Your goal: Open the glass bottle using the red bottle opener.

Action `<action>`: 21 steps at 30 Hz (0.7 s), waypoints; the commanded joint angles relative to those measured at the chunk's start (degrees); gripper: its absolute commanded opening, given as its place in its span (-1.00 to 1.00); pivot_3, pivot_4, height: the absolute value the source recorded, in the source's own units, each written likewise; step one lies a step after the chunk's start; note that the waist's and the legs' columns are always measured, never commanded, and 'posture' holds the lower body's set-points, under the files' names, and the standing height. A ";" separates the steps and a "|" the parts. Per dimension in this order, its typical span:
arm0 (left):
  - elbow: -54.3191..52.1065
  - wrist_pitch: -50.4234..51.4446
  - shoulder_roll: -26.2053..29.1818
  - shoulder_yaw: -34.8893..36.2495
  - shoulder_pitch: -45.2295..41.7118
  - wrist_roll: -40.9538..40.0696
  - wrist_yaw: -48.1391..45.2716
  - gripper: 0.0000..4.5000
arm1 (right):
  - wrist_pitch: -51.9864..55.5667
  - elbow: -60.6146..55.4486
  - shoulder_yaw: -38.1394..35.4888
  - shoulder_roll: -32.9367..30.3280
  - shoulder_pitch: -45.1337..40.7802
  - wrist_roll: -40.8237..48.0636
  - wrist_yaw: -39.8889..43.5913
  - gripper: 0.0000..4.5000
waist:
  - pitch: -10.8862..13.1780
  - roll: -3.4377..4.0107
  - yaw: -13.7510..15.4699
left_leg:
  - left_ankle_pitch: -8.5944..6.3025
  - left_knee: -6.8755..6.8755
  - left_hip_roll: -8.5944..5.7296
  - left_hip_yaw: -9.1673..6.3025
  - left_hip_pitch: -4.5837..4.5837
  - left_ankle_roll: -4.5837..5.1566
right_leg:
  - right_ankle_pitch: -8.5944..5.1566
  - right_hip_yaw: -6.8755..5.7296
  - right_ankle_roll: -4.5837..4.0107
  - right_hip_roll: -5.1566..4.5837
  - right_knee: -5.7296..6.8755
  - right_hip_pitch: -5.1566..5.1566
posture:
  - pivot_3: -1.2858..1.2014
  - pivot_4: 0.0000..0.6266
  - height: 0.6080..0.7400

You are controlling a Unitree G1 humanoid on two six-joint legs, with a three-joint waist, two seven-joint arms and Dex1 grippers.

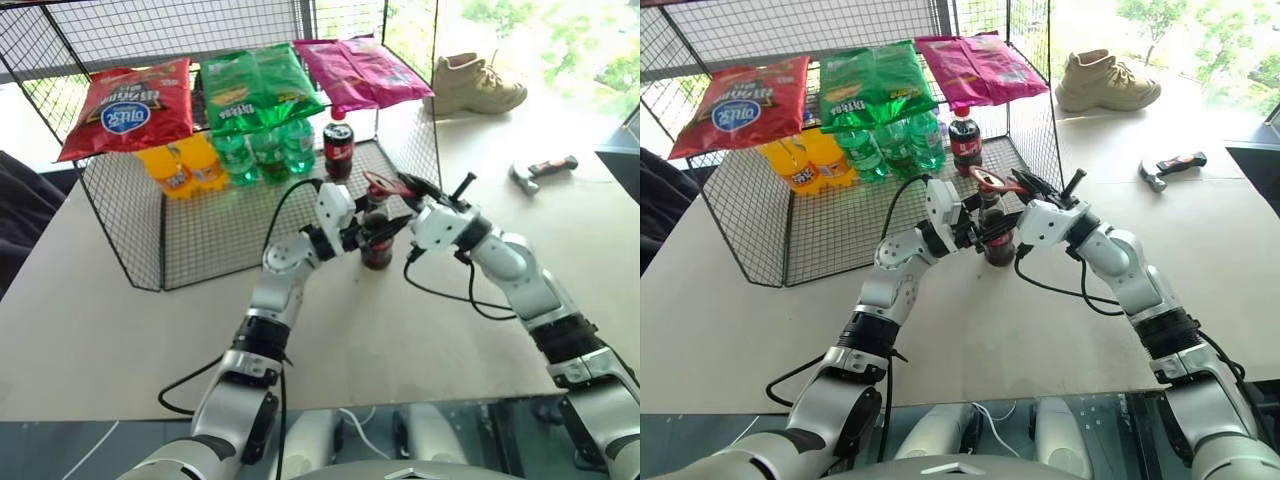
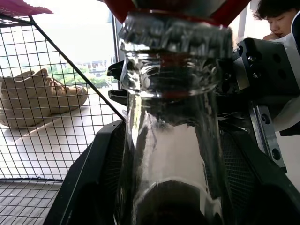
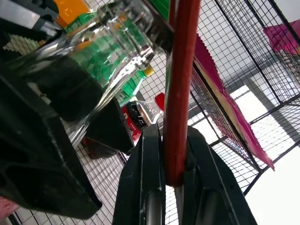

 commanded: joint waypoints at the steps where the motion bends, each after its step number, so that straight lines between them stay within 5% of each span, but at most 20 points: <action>1: 2.36 1.54 -0.29 -1.85 1.56 0.98 -0.80 0.00 | -0.74 -1.25 -0.21 -0.71 -0.15 -4.87 -1.29 -1.00 | -0.03 0.00 0.00 | 0.00 0.01 0.00 0.00 0.00 0.00 | 0.00 -0.01 0.00 0.00 0.00 0.01 | 0.03 -0.52 1.00; 21: 2.68 1.40 -0.39 -1.91 1.63 1.11 -0.66 0.00 | -3.21 0.75 -0.59 -1.45 -0.97 -13.79 -8.55 -1.00 | -0.22 0.02 -0.04 | 0.00 0.01 0.00 0.01 0.03 0.00 | 0.00 0.01 0.00 0.01 0.01 0.02 | 0.03 -0.52 1.00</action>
